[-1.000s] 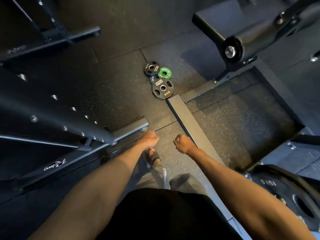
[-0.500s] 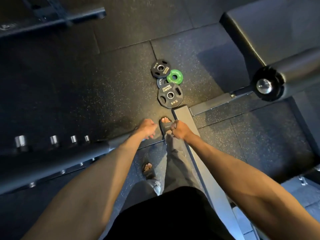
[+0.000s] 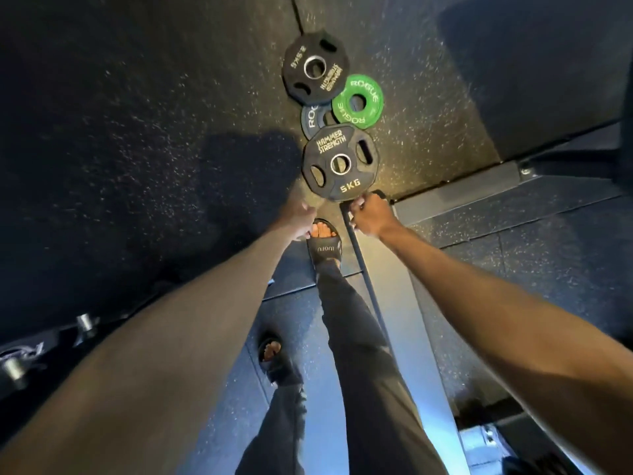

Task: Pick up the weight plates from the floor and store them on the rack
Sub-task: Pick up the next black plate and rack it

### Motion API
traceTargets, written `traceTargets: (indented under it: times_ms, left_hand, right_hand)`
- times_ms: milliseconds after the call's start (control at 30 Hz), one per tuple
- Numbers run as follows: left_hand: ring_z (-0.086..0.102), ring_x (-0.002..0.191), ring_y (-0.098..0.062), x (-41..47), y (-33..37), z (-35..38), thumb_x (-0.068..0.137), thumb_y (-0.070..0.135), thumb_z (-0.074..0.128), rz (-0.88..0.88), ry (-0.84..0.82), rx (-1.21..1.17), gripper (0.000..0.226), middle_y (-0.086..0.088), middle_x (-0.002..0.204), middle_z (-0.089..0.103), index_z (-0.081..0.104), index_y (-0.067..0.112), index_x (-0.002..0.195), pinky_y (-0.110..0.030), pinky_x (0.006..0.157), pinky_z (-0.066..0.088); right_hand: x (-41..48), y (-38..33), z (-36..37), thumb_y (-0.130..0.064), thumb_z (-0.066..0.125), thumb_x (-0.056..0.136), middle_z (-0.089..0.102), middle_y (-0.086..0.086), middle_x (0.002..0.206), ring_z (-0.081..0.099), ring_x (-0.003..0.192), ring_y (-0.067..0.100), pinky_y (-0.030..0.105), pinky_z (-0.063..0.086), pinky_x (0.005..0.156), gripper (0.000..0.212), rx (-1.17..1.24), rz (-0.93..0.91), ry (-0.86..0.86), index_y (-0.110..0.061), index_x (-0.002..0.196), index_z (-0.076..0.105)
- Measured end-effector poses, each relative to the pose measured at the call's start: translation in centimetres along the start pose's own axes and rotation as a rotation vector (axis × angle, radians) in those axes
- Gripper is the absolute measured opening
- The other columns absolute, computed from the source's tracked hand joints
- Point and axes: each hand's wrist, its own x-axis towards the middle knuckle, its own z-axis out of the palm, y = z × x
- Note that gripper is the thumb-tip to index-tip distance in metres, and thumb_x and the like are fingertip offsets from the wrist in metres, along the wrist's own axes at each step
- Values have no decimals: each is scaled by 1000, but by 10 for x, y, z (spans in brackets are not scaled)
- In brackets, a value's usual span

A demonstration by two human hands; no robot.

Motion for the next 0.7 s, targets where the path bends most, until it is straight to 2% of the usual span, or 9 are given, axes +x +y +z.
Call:
traceTargets:
  times_ms: [67,133,233,267,300,333,400,500,700]
  left_hand:
    - [70,100,-34,54,-8,12,103,20,45,-52,-11,1,28,-20,115,67,57,2,121,-24,48,50]
    - [71,97,-37,108,-13,22,102,19,45,-81,-11,-3,23,-22,112,68,59,3,111,-31,56,57]
    - [71,98,-38,182,-16,36,102,24,47,-139,37,-91,31,-19,114,65,54,1,122,-29,48,58]
    - [69,101,-38,203,-14,39,101,25,50,-159,68,-127,35,-18,120,63,50,2,128,-32,52,60]
    - [67,105,-38,224,-14,42,99,26,52,-176,106,-156,40,-18,126,60,45,3,132,-39,66,63]
    - [65,108,-37,242,-11,44,98,28,53,-193,137,-188,46,-19,131,56,39,5,135,-45,82,60]
    - [61,113,-37,273,-5,49,98,35,55,-233,197,-283,58,-20,136,51,28,7,140,-50,95,54]
    - [56,120,-36,308,4,52,96,28,60,-304,206,-428,69,-20,143,44,19,8,148,-48,101,50]
    - [55,120,-38,338,-7,61,92,11,64,-286,271,-290,60,-19,143,44,31,12,141,-51,92,56]
  right_hand:
    - [55,11,1,-14,46,95,69,26,111,66,105,44,48,54,91,22,-38,27,9,-3,99,65]
    - [109,22,2,-10,48,94,67,26,114,64,109,42,43,53,91,26,-61,55,62,2,112,63]
    - [177,34,2,-15,50,99,64,25,122,62,115,40,42,49,92,30,-69,106,158,0,124,57]
    - [197,37,1,-17,51,100,62,24,126,60,118,40,42,48,95,35,-75,126,192,0,130,52]
    - [216,39,0,-17,52,99,59,24,130,58,120,40,43,46,98,40,-78,141,225,0,135,45]
    - [236,42,0,-17,55,98,56,25,134,54,124,40,43,45,101,49,-68,155,255,0,140,39]
    - [269,48,-3,-21,62,94,46,27,141,46,130,42,47,42,107,67,-50,184,313,-3,148,27]
    - [307,54,-3,-32,68,91,43,25,142,45,130,41,45,43,107,76,-19,218,292,-9,149,24]
    - [341,55,6,-22,63,96,59,15,128,60,113,30,37,51,101,45,149,214,249,-6,134,45]
